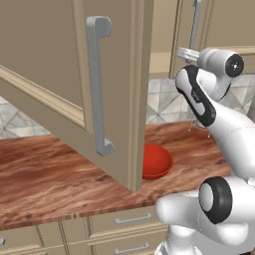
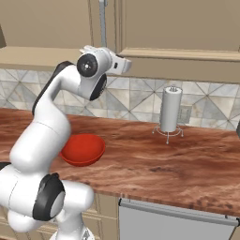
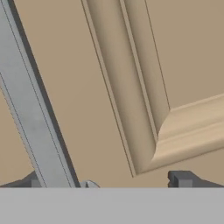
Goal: Open the cabinet. Pick the apple and peach from the cabinet and place them into the bowl. Then close the cabinet.
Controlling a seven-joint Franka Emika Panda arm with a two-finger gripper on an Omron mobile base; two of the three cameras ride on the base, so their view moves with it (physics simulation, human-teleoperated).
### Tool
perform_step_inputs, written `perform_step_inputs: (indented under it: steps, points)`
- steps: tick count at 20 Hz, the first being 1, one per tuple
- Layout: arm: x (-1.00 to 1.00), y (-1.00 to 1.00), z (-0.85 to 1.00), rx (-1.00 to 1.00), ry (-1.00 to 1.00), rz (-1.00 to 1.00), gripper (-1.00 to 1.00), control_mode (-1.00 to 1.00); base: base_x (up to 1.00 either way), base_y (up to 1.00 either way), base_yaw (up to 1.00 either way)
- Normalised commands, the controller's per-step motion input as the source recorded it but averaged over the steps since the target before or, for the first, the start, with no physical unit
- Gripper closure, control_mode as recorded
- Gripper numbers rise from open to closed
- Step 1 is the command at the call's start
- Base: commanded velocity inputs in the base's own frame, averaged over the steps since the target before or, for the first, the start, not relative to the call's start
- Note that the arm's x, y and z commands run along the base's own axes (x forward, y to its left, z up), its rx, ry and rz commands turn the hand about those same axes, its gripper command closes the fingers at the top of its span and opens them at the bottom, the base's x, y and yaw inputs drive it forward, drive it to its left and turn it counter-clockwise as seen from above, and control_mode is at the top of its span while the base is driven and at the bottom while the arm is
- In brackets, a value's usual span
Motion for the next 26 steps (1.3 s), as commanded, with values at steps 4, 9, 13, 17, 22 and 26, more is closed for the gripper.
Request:
perform_step_inputs:
  steps: [4,9,13,17,22,26]
  points:
    - [0.04,0.0,-0.02,-0.01,0.0,0.0,1.0,-1.0,0.0,0.0,0.0]
    - [-0.02,0.0,0.03,0.0,0.0,0.0,1.0,-1.0,0.0,0.0,0.0]
    - [-0.65,-0.19,0.49,0.0,-0.04,0.0,1.0,-1.0,0.0,0.0,0.0]
    - [-1.0,-0.62,0.59,0.02,-0.1,0.01,1.0,-1.0,0.0,0.0,0.0]
    - [-1.0,-0.85,0.61,0.06,-0.09,0.04,1.0,-1.0,0.0,0.0,0.0]
    - [-1.0,-0.97,0.53,0.06,-0.09,0.06,1.0,-1.0,0.0,0.0,0.0]
